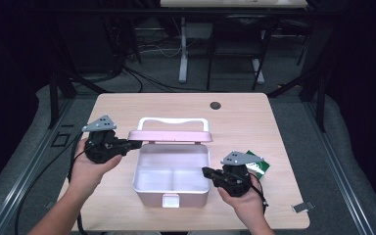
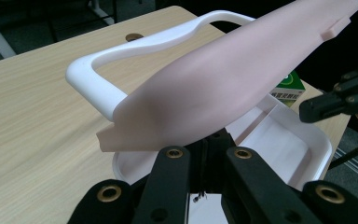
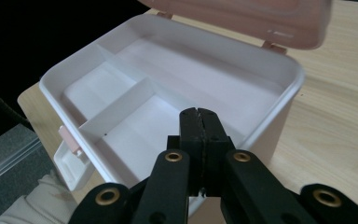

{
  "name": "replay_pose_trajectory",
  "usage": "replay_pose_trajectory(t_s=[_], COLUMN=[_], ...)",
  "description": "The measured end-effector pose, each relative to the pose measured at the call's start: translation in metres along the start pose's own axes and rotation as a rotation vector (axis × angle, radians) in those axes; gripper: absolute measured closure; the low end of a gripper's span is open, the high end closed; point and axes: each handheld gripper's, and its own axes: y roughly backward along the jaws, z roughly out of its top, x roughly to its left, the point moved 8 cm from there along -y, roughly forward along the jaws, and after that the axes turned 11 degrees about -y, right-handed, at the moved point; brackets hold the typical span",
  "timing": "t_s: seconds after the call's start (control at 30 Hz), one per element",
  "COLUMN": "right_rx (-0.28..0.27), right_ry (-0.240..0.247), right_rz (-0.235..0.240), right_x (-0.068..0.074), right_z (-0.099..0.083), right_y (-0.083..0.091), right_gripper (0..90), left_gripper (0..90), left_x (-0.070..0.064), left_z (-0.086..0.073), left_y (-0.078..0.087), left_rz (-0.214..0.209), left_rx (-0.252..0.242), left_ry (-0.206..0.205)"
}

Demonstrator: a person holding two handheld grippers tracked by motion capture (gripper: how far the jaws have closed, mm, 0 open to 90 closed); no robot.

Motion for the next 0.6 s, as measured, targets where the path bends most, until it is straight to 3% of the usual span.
replay_pose_trajectory(t_s=[0.07,0.13,0.17,0.2,0.23,0.3,0.37,0.4,0.47,0.5,0.53,0.6], right_rx=[0.013,0.030,0.033,0.040,0.043,0.055,0.061,0.069,0.074,0.074,0.080,0.081], right_ry=[0.003,0.006,0.011,0.020,0.013,0.025,0.027,0.033,0.033,0.036,0.033,0.041], right_rz=[-0.007,0.032,0.027,-0.019,0.042,0.001,0.032,-0.007,0.019,0.003,0.030,0.012], right_x=[0.002,0.007,0.008,0.006,0.010,0.010,0.013,0.012,0.014,0.013,0.014,0.014], right_z=[-0.004,-0.009,-0.011,-0.013,-0.015,-0.019,-0.021,-0.023,-0.025,-0.026,-0.027,-0.028], right_y=[-0.003,-0.006,-0.007,-0.008,-0.010,-0.012,-0.015,-0.015,-0.018,-0.019,-0.020,-0.021], right_gripper=[90.0,90.0,90.0,90.0,90.0,90.0,90.0,90.0,90.0,90.0,90.0,90.0], left_gripper=[89.9,89.9,89.9,89.9,89.9,89.9,89.9,89.9,89.9,89.9,89.9,89.9], left_x=[0.001,0.001,0.002,0.002,0.002,0.002,0.003,0.003,0.003,0.004,0.004,0.005], left_z=[0.001,0.001,0.001,0.002,0.002,0.002,0.003,0.003,0.004,0.004,0.005,0.005], left_y=[0.000,0.000,0.000,-0.001,-0.001,-0.001,-0.001,-0.001,-0.001,-0.001,-0.002,-0.001], left_rz=[0.003,0.003,0.003,0.003,0.003,0.004,0.006,0.005,0.008,0.007,0.007,0.008], left_rx=[-0.004,-0.004,-0.005,-0.006,-0.005,-0.004,-0.006,-0.006,-0.006,-0.007,-0.009,-0.004], left_ry=[0.002,0.002,0.003,0.002,0.002,0.003,0.005,0.007,0.006,0.008,0.010,0.009])
